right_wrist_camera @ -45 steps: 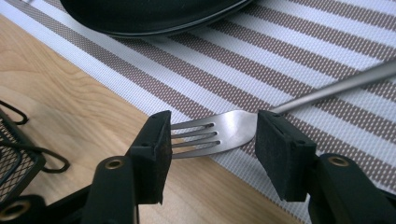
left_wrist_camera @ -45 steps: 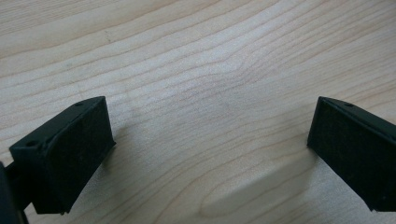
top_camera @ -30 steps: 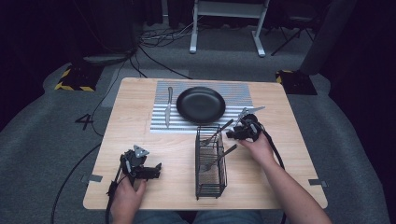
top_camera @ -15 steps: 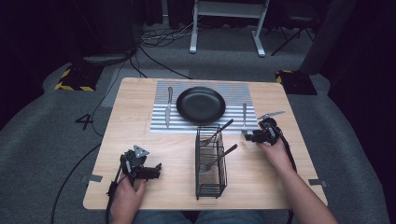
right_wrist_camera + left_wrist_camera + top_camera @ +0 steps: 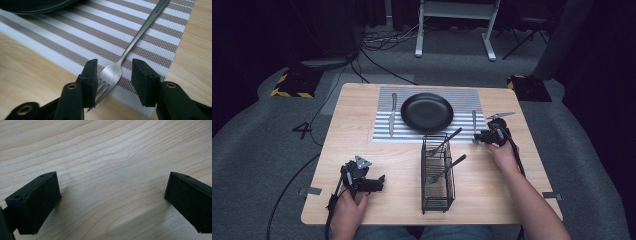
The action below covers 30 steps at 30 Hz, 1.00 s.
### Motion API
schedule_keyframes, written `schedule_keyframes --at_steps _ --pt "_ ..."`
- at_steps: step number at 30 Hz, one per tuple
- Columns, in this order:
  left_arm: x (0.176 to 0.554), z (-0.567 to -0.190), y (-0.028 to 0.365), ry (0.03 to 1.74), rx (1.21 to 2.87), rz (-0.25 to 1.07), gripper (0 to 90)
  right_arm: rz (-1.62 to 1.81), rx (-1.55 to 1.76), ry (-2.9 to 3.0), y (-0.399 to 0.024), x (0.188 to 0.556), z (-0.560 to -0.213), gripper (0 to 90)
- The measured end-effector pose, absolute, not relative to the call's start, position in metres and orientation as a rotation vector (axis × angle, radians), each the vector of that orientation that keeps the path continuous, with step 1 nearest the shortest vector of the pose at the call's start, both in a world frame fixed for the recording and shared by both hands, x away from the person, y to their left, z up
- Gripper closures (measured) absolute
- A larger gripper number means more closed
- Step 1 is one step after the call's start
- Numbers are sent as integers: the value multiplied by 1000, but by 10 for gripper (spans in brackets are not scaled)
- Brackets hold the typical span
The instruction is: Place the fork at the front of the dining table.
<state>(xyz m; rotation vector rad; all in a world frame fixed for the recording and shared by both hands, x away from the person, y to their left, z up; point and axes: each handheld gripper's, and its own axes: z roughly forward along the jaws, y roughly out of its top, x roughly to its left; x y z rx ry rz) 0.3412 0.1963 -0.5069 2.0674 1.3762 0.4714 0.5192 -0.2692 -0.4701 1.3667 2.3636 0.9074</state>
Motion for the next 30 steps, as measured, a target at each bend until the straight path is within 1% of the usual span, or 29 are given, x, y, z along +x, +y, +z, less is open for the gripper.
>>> schedule_keyframes --at_steps 3,8,11,13,20,21,22,24,25,27,30 --pt "341 -507 197 1374 2070 475 2 892 1381 2331 -267 530 -473 620" --pt "341 -507 196 1373 2070 475 2 861 1417 2318 -262 545 -482 650" --pt "341 -507 196 1377 2068 475 2 841 1380 2311 -256 548 -484 692" --pt "341 -507 196 1377 2068 476 2 817 1352 2321 -252 550 -483 737" --pt "340 -507 196 1381 2065 479 2 885 1297 2375 -239 553 -485 804" --pt "340 -507 196 1381 2065 479 2 885 1300 2370 -238 553 -485 795" --pt "340 -507 196 1381 2065 479 2 890 1312 2366 -237 553 -485 754" --pt "340 -507 196 1381 2066 479 2 933 1354 2340 -239 551 -482 631" --pt "340 -507 196 1381 2065 479 2 954 1369 2325 -241 548 -479 608" --pt "340 -507 196 1381 2065 479 2 1005 1373 2324 -246 542 -469 600" --pt "340 -507 196 1381 2065 479 3 1005 1295 2336 -255 526 -451 586"
